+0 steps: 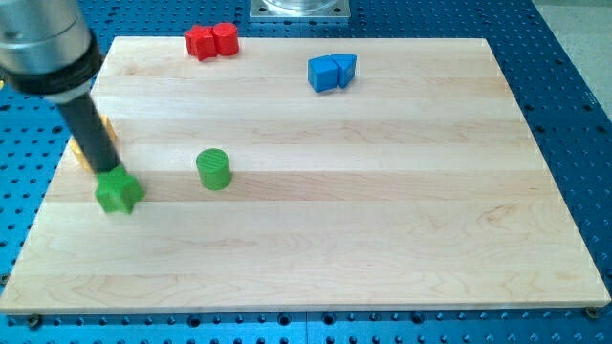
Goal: Place the green star below the green circle
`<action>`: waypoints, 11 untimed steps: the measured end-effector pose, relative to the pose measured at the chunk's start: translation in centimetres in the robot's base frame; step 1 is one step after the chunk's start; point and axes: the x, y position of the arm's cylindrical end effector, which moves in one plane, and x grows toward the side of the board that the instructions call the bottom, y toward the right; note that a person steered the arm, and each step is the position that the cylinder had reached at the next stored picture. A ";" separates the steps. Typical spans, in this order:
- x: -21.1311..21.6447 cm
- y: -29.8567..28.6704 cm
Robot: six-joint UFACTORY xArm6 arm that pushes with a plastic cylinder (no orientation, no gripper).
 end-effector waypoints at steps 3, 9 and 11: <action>6.2 5.2; 6.8 17.1; 7.1 16.4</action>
